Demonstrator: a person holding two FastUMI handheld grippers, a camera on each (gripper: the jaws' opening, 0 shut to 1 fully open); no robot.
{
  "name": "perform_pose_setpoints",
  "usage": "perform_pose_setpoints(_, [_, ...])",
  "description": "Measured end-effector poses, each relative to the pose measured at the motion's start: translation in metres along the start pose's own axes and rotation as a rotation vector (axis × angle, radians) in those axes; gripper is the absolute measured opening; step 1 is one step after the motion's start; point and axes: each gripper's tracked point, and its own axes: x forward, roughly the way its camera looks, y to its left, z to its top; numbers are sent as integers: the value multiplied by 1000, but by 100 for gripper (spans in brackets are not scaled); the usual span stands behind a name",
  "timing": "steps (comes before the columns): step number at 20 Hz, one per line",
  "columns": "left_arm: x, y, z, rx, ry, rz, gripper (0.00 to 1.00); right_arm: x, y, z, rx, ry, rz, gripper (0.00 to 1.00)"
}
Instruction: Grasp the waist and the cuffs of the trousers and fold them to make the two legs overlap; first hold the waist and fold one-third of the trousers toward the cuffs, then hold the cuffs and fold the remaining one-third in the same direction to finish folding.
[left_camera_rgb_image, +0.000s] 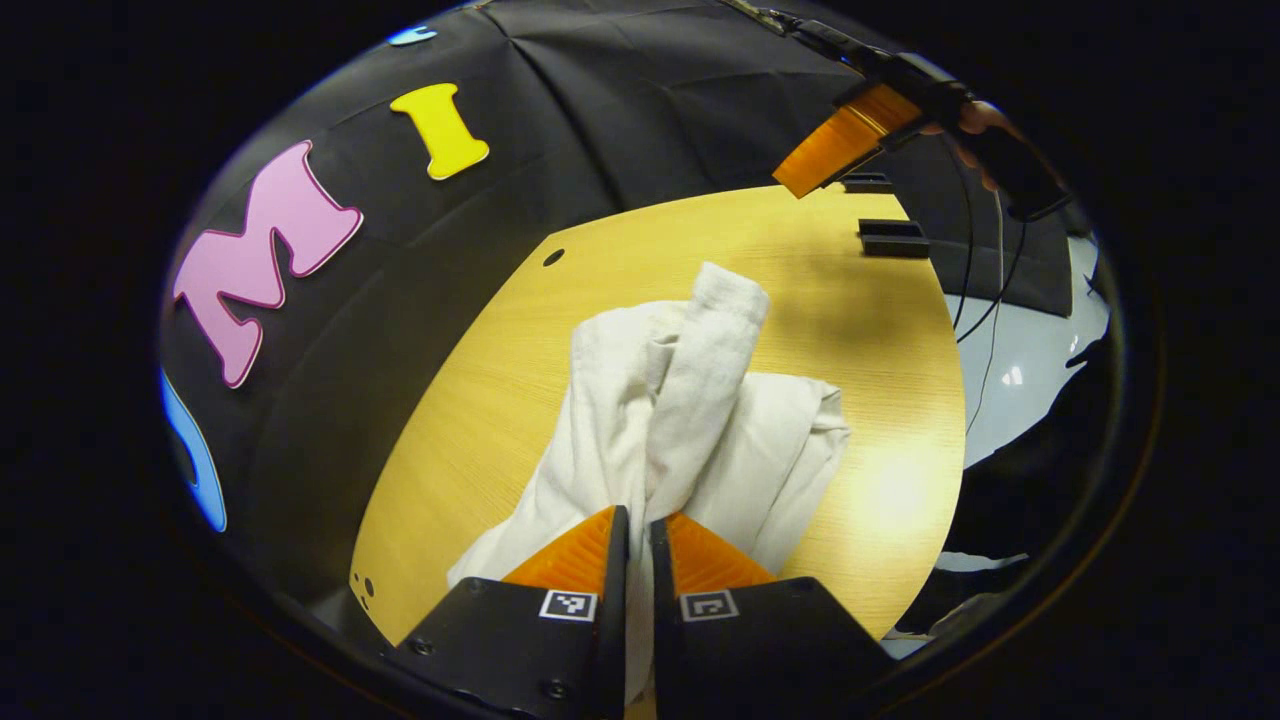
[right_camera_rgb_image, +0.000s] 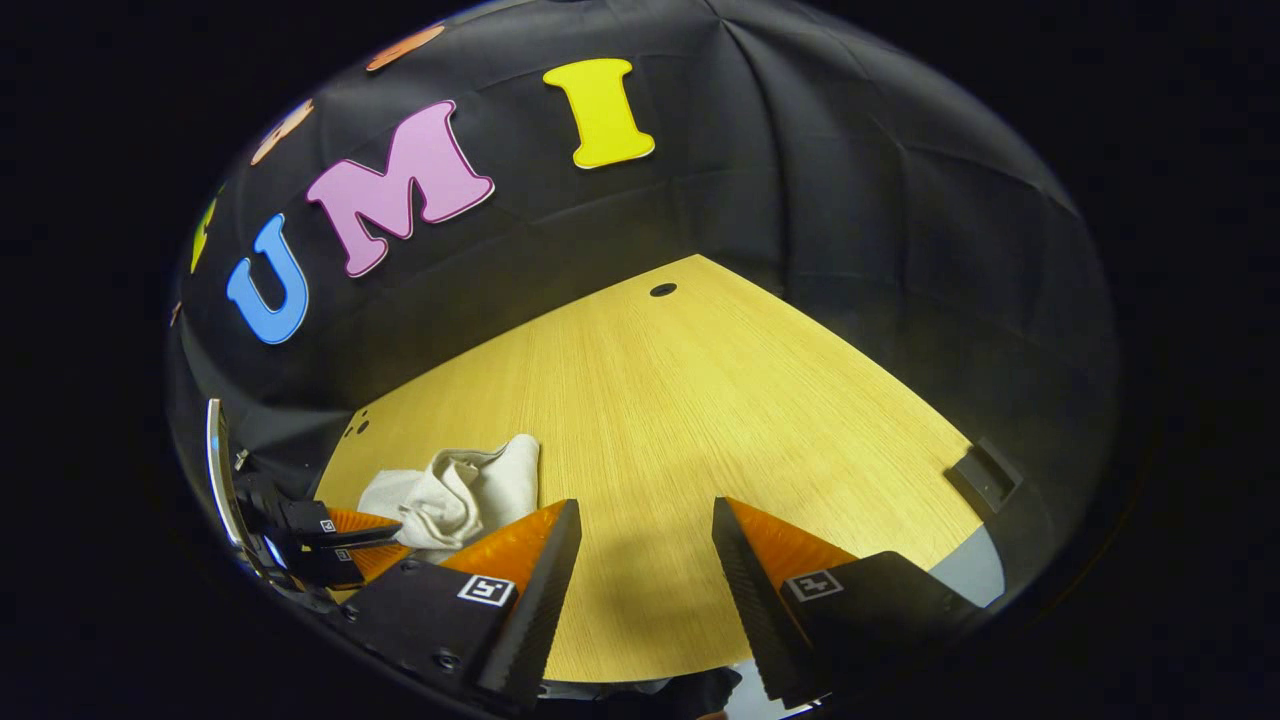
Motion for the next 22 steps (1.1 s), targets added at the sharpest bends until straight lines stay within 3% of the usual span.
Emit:
perform_pose_setpoints(2, [0,-9,2,-19,-9,-38,27,1,1,0,1,-2,0,82])
perform_pose_setpoints(3, [-3,-15,5,-30,-17,-62,48,1,2,-1,1,-4,0,82])
perform_pose_setpoints(4, [-6,-22,6,-44,-27,-88,50,1,3,-1,1,-6,2,82])
perform_pose_setpoints(5, [-7,-28,9,-56,-39,-106,63,1,4,-1,0,-9,3,82])
perform_pose_setpoints(7, [-15,-38,15,-105,-65,-152,71,1,7,-1,-5,-11,8,82])
perform_pose_setpoints(11, [-37,-44,30,-278,-127,-204,72,-3,23,3,-27,-27,31,83])
perform_pose_setpoints(14, [-69,-18,45,-461,-211,-177,72,-12,56,14,-67,-51,90,83])
perform_pose_setpoints(18, [-115,48,45,-688,-321,-23,72,-30,131,32,-187,-101,232,83])
perform_pose_setpoints(22, [-180,81,25,-906,-376,145,72,-43,209,44,-282,-131,379,83])
